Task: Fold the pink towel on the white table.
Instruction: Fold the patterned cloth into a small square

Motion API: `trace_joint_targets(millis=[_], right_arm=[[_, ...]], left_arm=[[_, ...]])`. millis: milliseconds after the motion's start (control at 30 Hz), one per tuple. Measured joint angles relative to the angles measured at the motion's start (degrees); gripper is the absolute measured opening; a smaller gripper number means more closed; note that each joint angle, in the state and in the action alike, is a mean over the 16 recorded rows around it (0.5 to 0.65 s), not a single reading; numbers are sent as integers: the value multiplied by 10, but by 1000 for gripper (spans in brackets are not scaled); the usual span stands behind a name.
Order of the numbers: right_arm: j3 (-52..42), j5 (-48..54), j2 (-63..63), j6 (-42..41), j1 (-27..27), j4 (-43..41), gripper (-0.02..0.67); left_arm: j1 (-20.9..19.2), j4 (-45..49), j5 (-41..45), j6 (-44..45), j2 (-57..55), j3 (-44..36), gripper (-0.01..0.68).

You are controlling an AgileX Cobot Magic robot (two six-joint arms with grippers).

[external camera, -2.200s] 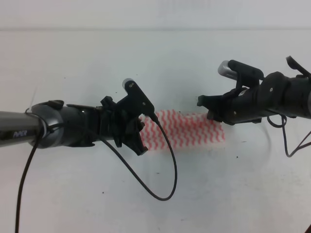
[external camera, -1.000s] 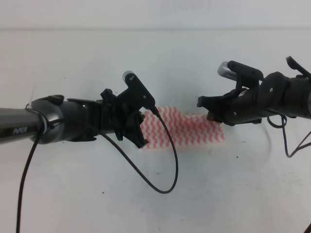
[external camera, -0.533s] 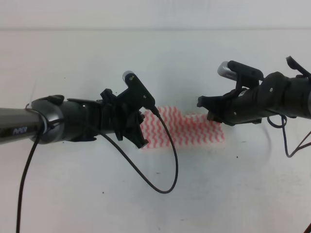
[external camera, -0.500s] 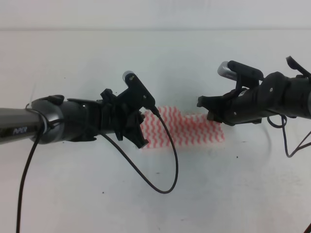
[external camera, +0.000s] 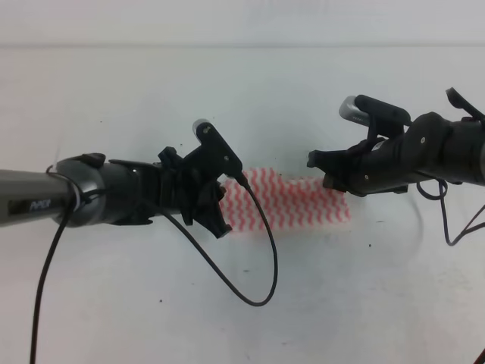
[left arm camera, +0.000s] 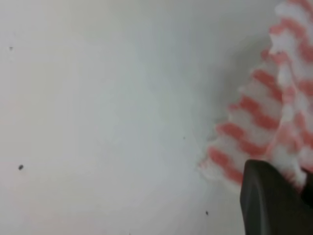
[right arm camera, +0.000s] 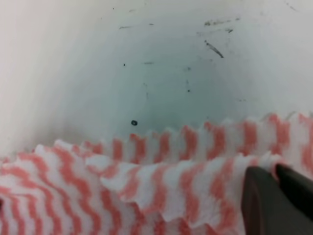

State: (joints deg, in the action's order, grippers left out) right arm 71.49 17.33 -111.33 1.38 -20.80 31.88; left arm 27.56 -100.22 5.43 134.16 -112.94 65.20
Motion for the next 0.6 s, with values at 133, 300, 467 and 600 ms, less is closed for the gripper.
trace_joint_targets(millis=[133,300,467,600], right_arm=[[0,0,0,0,0,-1,-17],[0,2,1,0,0,-1,-17],[0,4,0,0,0,-1,-17],[0,6,0,0,0,-2,-17]], left_arm=[[0,0,1,-2,-4,0,12],[0,0,0,-11,-5,3,92],[0,0,-7,-28,-3,9,214],[0,0,-18,-44,8,17,322]])
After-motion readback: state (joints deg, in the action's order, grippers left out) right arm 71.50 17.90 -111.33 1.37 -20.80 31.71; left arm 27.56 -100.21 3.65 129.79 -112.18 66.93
